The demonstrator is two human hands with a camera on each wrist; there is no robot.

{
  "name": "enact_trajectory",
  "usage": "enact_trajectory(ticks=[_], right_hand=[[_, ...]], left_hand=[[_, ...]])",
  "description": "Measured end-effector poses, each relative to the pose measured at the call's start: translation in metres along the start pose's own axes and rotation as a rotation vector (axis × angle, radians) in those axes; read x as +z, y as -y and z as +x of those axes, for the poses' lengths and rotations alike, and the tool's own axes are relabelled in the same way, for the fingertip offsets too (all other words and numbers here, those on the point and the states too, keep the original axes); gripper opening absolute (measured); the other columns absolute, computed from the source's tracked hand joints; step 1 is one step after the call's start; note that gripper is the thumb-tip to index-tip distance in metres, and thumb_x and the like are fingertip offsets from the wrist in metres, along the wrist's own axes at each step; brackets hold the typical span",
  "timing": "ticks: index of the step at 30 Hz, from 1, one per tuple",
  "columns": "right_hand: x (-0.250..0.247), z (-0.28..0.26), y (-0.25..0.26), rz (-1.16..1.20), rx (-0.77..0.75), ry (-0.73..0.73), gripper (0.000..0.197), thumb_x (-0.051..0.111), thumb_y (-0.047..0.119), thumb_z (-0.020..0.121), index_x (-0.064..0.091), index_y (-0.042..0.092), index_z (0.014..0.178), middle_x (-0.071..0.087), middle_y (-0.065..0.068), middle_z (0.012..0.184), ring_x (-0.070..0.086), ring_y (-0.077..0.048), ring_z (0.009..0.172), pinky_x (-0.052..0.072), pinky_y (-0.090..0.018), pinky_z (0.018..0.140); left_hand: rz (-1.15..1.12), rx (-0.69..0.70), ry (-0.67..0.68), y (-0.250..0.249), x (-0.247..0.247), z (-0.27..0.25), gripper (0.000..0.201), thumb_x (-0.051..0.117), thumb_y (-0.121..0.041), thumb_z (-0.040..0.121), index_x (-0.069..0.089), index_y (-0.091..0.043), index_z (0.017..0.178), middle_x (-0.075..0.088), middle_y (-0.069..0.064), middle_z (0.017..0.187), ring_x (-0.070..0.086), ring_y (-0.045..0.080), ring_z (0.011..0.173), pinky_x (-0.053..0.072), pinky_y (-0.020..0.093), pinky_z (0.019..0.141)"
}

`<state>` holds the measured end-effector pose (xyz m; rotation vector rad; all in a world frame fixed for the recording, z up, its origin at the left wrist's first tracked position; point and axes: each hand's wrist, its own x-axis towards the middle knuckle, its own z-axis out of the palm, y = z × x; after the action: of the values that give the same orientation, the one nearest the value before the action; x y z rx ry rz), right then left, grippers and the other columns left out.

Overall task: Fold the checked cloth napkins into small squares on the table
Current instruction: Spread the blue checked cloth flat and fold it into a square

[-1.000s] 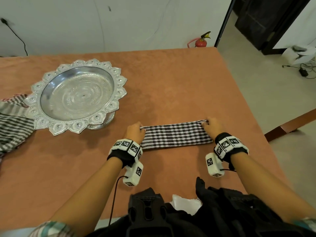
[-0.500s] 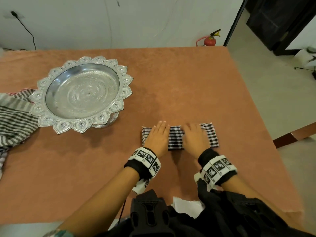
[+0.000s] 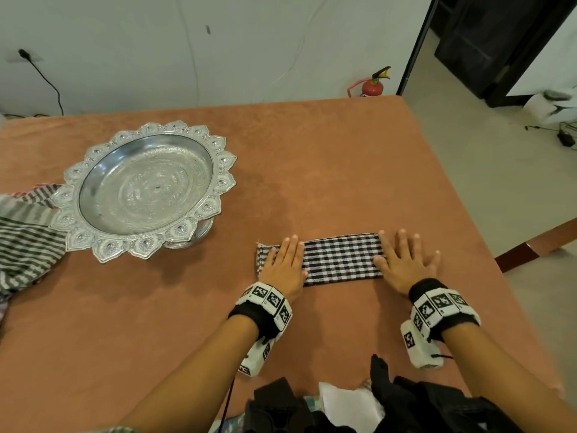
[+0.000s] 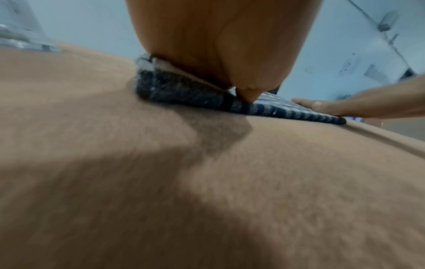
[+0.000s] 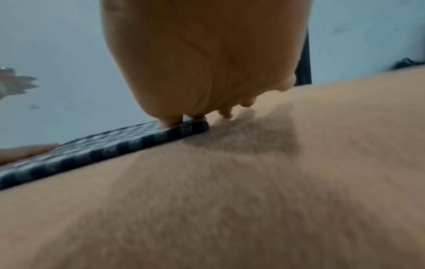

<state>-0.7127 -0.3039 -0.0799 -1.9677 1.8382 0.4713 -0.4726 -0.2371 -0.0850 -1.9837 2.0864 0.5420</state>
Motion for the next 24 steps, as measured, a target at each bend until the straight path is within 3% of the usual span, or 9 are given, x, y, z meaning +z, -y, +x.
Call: enact_trajectory(ticks=[3,6,9,11,14,17,19,22,24], right_hand=[[0.0,-0.003,0.033,-0.052,-0.102,-0.089,0.059,0.019,0.047,0.098,-0.011,0.034,0.148,-0.021,0.0,0.157,-0.019,-0.028,0.144,-0.005,-0.061,0.111],[0.013,-0.007,0.057,-0.022,-0.185,-0.036,0.056,0.019,0.041,0.1,-0.007,0.035,0.148,-0.017,0.003,0.158,-0.016,-0.023,0.145,-0.001,-0.06,0.113],[0.011,-0.003,0.041,0.081,-0.084,-0.02,0.06,0.024,0.045,0.098,-0.006,0.032,0.149,-0.017,0.005,0.158,-0.014,-0.021,0.145,0.004,-0.058,0.114],[0.005,-0.003,0.028,0.18,0.03,-0.05,0.071,0.033,0.05,0.096,-0.004,0.024,0.15,-0.011,-0.001,0.159,-0.008,-0.025,0.146,0.008,-0.057,0.114],[0.001,-0.008,0.028,0.244,0.121,-0.201,0.079,0.051,0.046,0.09,0.01,0.011,0.148,0.019,-0.014,0.154,0.019,-0.033,0.141,0.025,-0.052,0.109],[0.003,0.008,0.032,0.396,0.152,-0.219,0.059,0.066,0.033,0.081,0.042,0.011,0.131,0.051,-0.015,0.131,0.048,-0.034,0.119,0.043,-0.047,0.099],[0.003,0.024,0.029,0.728,0.216,-0.122,0.047,0.073,0.021,0.073,0.053,0.01,0.114,0.062,-0.015,0.116,0.059,-0.033,0.103,0.05,-0.048,0.091],[-0.014,0.019,0.032,1.107,0.286,0.048,0.032,0.068,0.008,0.078,0.055,0.009,0.107,0.062,-0.013,0.107,0.058,-0.031,0.098,0.049,-0.043,0.085],[-0.032,0.007,0.04,1.131,0.225,0.062,0.013,0.064,0.007,0.081,0.054,0.012,0.088,0.059,-0.012,0.091,0.057,-0.028,0.084,0.044,-0.036,0.067]], left_hand=[[0.031,0.118,-0.034,-0.02,-0.007,0.006,0.057,0.021,-0.03,0.102,-0.009,-0.017,0.149,-0.017,0.0,0.157,-0.015,0.019,0.145,-0.009,0.044,0.117],[-0.016,0.128,0.07,-0.035,-0.004,0.01,0.057,0.021,-0.034,0.102,-0.008,-0.02,0.149,-0.017,-0.004,0.157,-0.017,0.016,0.145,-0.01,0.046,0.116],[-0.055,0.108,0.107,-0.03,0.003,0.011,0.058,0.022,-0.036,0.101,-0.009,-0.022,0.149,-0.019,-0.008,0.156,-0.018,0.012,0.144,-0.01,0.047,0.116],[-0.055,0.116,0.098,-0.027,0.005,0.011,0.059,0.022,-0.036,0.101,-0.01,-0.023,0.148,-0.019,-0.009,0.156,-0.017,0.012,0.144,-0.01,0.047,0.116],[-0.06,0.109,0.088,-0.028,0.005,0.01,0.058,0.022,-0.036,0.101,-0.01,-0.023,0.148,-0.019,-0.009,0.156,-0.017,0.012,0.144,-0.01,0.047,0.116],[-0.069,0.112,0.087,-0.028,0.005,0.009,0.058,0.022,-0.036,0.101,-0.009,-0.022,0.149,-0.019,-0.008,0.156,-0.017,0.012,0.145,-0.01,0.046,0.116],[-0.074,0.121,0.093,-0.027,0.004,0.009,0.058,0.022,-0.035,0.101,-0.009,-0.022,0.149,-0.018,-0.008,0.156,-0.016,0.012,0.145,-0.009,0.046,0.116],[-0.088,0.133,0.1,-0.025,0.001,0.007,0.057,0.023,-0.033,0.102,-0.007,-0.021,0.149,-0.014,-0.006,0.157,-0.013,0.012,0.145,-0.006,0.045,0.117],[-0.101,0.146,0.097,-0.023,-0.004,0.005,0.056,0.024,-0.029,0.102,-0.002,-0.018,0.15,-0.01,-0.004,0.158,-0.009,0.013,0.146,-0.004,0.044,0.118]])
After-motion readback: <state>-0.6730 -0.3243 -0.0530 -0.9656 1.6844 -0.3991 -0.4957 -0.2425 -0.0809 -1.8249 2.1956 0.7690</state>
